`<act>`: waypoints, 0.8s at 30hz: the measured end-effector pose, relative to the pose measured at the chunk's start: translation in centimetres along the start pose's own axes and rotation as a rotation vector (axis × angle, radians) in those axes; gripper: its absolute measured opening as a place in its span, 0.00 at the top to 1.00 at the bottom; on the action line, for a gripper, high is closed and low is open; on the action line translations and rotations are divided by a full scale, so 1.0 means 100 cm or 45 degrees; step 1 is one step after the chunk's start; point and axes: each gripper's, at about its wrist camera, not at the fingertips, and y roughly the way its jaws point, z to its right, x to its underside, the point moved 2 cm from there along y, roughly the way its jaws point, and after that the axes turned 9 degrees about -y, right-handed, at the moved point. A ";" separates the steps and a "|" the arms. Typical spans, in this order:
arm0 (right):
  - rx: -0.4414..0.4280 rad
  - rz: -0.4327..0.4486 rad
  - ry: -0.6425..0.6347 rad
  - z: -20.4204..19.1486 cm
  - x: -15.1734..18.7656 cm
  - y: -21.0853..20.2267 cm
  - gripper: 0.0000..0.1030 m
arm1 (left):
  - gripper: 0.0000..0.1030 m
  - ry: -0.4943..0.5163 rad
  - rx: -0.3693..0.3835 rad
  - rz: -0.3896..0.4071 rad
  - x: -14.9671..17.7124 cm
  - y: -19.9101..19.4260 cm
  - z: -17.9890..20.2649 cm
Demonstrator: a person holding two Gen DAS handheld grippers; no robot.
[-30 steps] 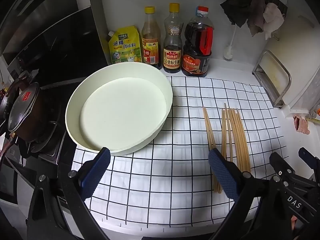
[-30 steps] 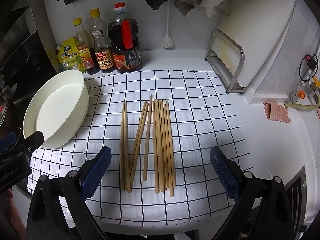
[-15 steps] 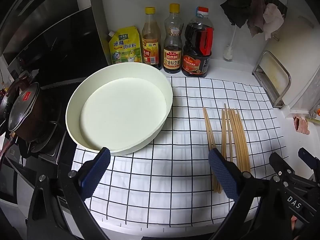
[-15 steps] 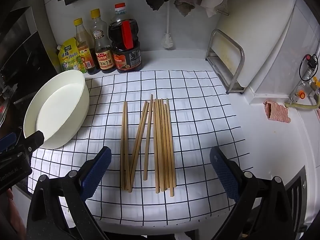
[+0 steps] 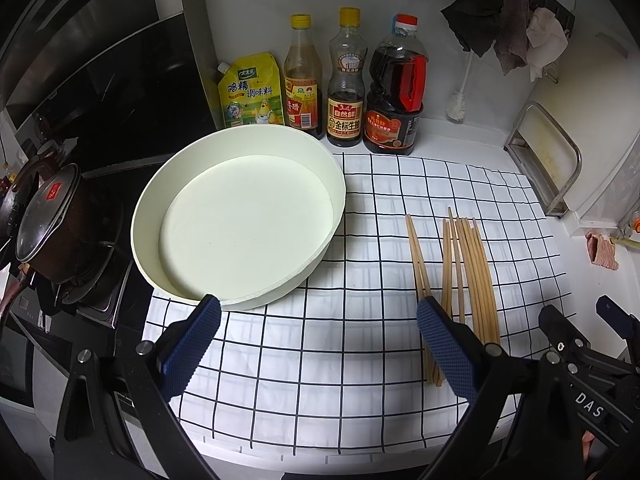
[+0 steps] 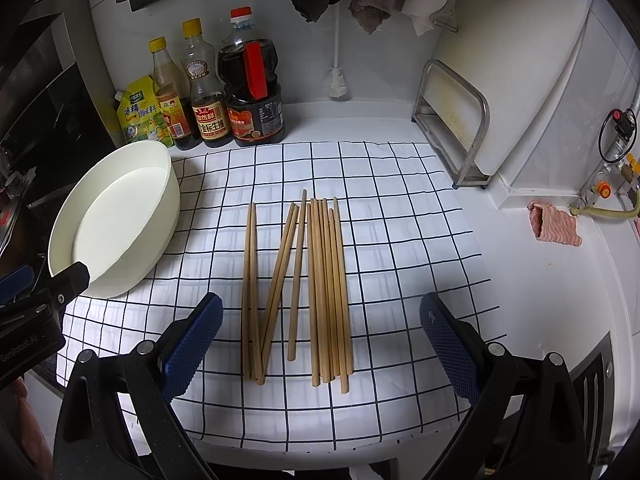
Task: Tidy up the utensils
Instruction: 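Move the left tool toward the wooden chopsticks while the right tool approaches them too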
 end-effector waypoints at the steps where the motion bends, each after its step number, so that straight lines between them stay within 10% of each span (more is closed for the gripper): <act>1: -0.007 -0.004 0.000 0.001 0.000 0.002 0.08 | 0.06 0.000 0.001 -0.003 0.000 0.000 0.000; 24: -0.048 -0.101 0.033 0.067 0.028 0.110 0.08 | 0.06 0.030 0.055 -0.164 0.029 0.108 0.053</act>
